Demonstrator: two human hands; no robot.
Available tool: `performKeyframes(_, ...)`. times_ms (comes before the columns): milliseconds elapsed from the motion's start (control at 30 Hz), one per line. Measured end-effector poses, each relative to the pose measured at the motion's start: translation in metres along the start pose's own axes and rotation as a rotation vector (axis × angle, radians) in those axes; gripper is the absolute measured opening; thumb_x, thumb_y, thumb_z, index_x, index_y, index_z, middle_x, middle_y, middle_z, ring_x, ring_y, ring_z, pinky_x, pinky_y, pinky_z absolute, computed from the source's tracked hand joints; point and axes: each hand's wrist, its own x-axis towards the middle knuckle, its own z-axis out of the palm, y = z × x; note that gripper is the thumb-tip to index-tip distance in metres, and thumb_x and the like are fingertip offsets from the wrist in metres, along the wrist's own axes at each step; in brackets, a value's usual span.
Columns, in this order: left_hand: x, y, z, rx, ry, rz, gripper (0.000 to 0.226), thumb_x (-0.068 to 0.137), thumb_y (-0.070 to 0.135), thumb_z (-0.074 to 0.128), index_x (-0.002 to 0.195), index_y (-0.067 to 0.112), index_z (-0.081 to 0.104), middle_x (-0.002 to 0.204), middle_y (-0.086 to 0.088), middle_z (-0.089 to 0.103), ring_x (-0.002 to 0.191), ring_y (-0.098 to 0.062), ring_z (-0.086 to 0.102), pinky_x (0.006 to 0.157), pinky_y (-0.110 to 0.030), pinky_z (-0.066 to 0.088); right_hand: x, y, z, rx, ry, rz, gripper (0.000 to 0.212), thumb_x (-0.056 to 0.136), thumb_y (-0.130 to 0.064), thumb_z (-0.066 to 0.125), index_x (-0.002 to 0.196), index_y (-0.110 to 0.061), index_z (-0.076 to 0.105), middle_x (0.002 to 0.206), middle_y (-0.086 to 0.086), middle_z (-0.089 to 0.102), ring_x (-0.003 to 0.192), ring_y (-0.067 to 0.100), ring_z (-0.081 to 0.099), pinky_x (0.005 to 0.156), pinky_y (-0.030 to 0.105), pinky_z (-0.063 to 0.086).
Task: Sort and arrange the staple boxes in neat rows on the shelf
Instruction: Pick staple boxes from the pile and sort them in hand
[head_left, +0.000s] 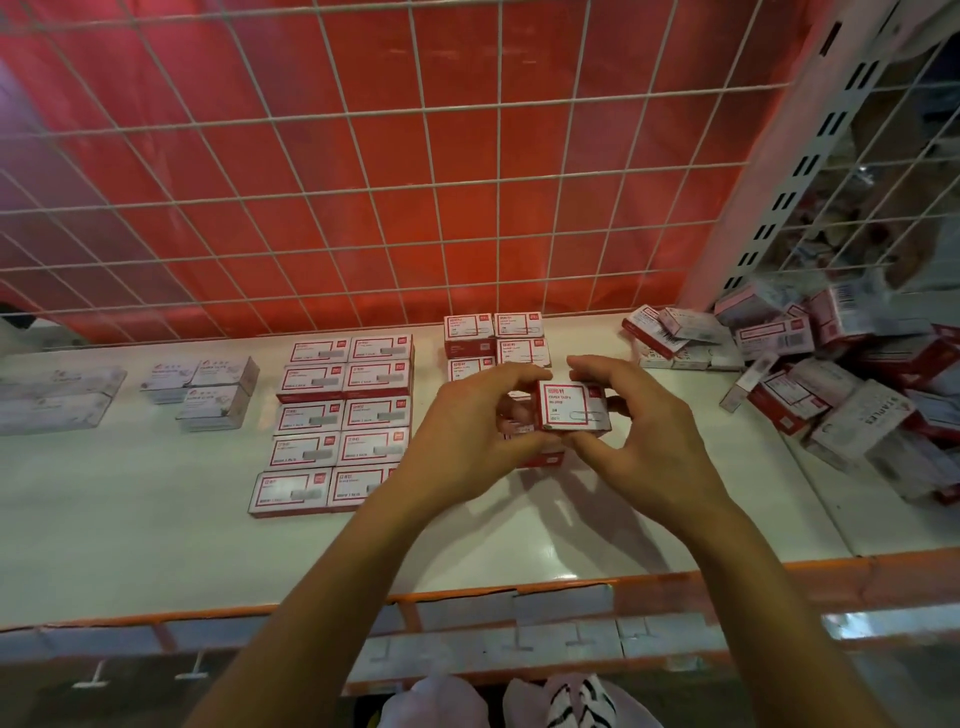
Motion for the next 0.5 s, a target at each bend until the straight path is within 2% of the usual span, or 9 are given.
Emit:
performKeyframes(100, -0.004, -0.004, -0.002, -0.057, 0.014, -0.048, 0.053, 0.074, 0.027, 0.08, 0.122, 0.029, 0.058, 0.096, 0.017, 0.065, 0.084, -0.001, 0.063, 0.075, -0.011, 0.052, 0.001, -0.002, 0.004, 0.005, -0.024, -0.022, 0.061, 0.075, -0.008, 0.076, 0.13, -0.019, 0.051, 0.127, -0.002, 0.056, 0.111, 0.007, 0.05, 0.092, 0.015, 0.044)
performKeyframes(167, -0.007, -0.007, -0.005, -0.081, 0.031, -0.085, 0.052, 0.074, 0.023, 0.08, 0.121, 0.031, 0.058, 0.09, 0.022, 0.062, 0.081, 0.0, 0.064, 0.074, -0.01, 0.052, 0.002, -0.002, 0.007, 0.015, -0.029, -0.05, 0.06, 0.076, -0.006, 0.074, 0.13, -0.019, 0.051, 0.126, -0.002, 0.057, 0.113, 0.011, 0.052, 0.095, 0.022, 0.047)
performKeyframes(300, -0.007, -0.017, -0.013, -0.103, 0.108, -0.14, 0.052, 0.075, 0.012, 0.078, 0.117, 0.036, 0.058, 0.103, 0.016, 0.059, 0.081, -0.001, 0.065, 0.071, -0.01, 0.052, 0.004, -0.003, 0.009, -0.008, -0.052, -0.017, 0.057, 0.081, -0.015, 0.072, 0.133, -0.024, 0.049, 0.131, -0.007, 0.053, 0.115, 0.008, 0.049, 0.092, 0.015, 0.04)
performKeyframes(400, -0.006, -0.027, -0.024, -0.19, 0.159, -0.247, 0.052, 0.076, 0.013, 0.078, 0.121, 0.028, 0.059, 0.11, 0.008, 0.067, 0.088, -0.006, 0.067, 0.077, -0.022, 0.057, 0.003, -0.003, 0.008, -0.008, -0.055, 0.012, 0.053, 0.083, -0.018, 0.069, 0.132, -0.028, 0.049, 0.125, -0.016, 0.05, 0.11, 0.004, 0.047, 0.093, 0.015, 0.038)
performKeyframes(500, -0.003, -0.038, -0.034, -0.219, 0.224, -0.332, 0.049, 0.077, 0.015, 0.076, 0.122, 0.025, 0.059, 0.107, 0.007, 0.071, 0.088, -0.007, 0.069, 0.078, -0.03, 0.058, 0.002, -0.001, 0.008, -0.03, -0.06, 0.02, 0.049, 0.085, -0.018, 0.068, 0.13, -0.03, 0.051, 0.117, -0.023, 0.045, 0.104, -0.001, 0.045, 0.088, 0.008, 0.036)
